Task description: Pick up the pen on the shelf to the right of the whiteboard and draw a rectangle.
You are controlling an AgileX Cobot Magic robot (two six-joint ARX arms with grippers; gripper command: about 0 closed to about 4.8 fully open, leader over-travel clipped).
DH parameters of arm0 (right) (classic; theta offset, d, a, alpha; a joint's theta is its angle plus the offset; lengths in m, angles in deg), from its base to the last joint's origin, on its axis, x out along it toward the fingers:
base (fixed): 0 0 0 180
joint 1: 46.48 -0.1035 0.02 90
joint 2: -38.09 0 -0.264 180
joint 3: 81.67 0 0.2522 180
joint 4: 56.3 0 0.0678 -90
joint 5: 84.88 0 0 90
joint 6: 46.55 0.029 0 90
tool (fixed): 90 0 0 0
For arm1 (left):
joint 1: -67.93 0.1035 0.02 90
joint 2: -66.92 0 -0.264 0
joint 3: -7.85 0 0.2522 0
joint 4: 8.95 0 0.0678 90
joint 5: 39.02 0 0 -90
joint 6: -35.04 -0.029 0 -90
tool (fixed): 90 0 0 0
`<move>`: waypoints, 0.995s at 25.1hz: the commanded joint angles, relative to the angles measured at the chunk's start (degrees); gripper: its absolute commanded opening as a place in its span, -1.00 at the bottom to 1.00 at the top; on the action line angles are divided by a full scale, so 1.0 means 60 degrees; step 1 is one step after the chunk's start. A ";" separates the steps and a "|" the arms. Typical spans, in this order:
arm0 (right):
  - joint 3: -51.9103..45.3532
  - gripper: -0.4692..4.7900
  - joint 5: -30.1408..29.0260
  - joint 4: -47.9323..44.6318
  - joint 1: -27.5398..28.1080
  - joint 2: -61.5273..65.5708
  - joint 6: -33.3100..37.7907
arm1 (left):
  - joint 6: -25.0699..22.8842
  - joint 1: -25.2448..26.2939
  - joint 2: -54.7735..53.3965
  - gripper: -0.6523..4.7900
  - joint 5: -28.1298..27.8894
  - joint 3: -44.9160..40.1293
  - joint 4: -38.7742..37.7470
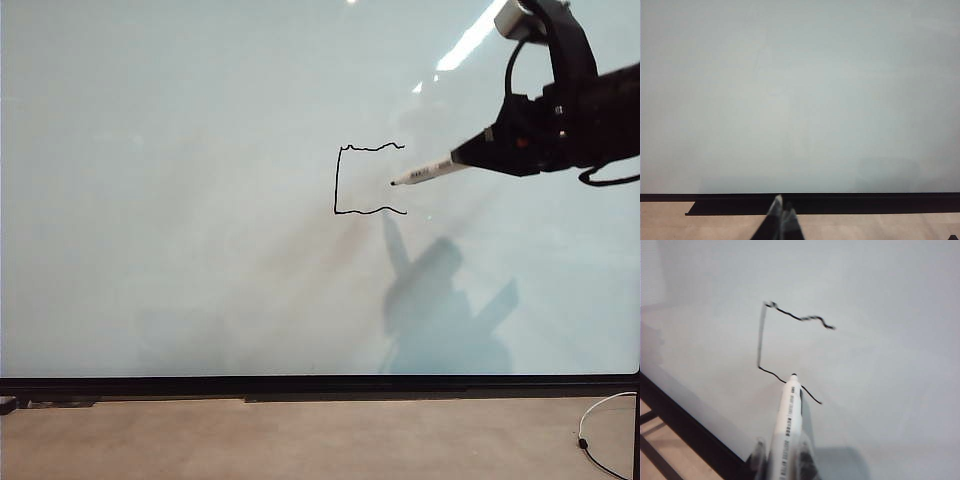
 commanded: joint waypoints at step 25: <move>0.1534 -0.85 0.2011 0.3945 -0.0699 -0.0597 -0.4105 | -0.0040 0.0000 -0.0007 -0.78 0.0000 0.0029 0.0055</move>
